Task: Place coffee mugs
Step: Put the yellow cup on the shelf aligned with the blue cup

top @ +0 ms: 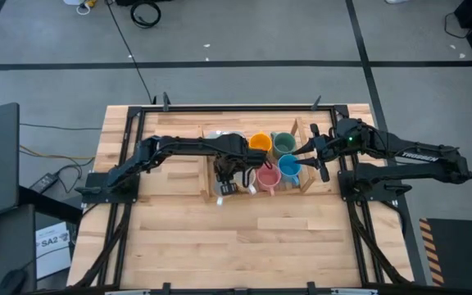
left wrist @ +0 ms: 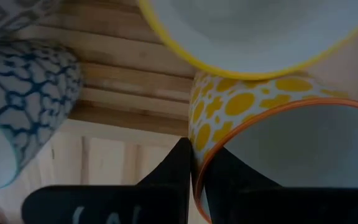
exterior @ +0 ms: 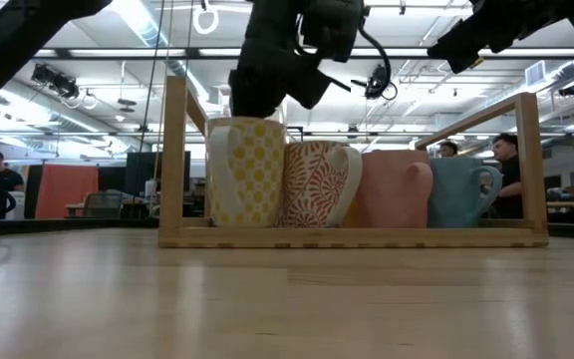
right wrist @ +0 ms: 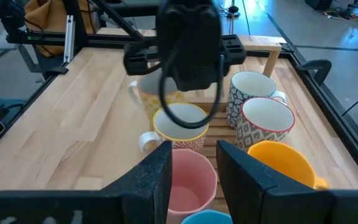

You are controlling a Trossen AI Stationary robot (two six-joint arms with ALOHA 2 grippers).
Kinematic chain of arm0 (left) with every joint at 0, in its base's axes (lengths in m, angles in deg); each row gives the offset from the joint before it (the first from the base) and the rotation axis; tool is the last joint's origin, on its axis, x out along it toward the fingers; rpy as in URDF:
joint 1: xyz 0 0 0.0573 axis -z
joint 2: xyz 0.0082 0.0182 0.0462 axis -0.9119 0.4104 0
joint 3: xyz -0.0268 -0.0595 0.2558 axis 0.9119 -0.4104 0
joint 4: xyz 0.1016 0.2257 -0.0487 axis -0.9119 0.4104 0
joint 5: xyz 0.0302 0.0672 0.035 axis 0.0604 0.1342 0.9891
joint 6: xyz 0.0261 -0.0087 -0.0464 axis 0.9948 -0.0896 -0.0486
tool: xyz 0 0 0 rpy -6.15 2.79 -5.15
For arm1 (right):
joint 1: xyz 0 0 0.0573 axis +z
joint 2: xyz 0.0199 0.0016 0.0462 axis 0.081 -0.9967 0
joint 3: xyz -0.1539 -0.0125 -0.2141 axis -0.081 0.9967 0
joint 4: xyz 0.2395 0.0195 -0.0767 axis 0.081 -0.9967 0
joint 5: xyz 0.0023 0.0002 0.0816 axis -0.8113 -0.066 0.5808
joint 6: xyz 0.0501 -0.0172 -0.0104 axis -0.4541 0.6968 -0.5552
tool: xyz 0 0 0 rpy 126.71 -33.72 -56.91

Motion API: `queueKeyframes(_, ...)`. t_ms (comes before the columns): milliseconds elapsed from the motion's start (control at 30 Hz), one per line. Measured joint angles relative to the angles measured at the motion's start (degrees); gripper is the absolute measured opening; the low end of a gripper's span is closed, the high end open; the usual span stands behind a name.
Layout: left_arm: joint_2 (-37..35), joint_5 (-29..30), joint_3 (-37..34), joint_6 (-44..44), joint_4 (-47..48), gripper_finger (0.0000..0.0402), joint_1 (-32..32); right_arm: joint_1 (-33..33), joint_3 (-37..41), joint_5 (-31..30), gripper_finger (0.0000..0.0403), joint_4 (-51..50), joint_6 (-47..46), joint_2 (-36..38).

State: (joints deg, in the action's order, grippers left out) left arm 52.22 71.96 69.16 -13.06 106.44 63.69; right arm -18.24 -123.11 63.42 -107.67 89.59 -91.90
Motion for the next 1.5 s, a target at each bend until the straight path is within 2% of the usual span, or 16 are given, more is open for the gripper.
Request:
queueKeyframes(367,0.0,2.0,-0.2,0.1,0.1,0.0029,-4.4,0.0,0.0,0.0,0.0131,0.0,0.0,0.0)
queueKeyframes(733,0.0,1.6,-0.4,0.0,0.0,0.0035,-3.8,0.0,0.0,0.0,0.0131,0.0,0.0,0.0)
queueKeyframes(1200,0.0,1.7,-0.5,0.0,0.0,0.0071,-3.8,0.0,0.0,0.0,0.0131,0.0,0.1,0.0)
queueKeyframes(1500,0.0,4.4,-0.5,0.1,0.0,0.0126,-3.8,0.0,0.0,0.0,0.0131,0.0,0.1,0.0)
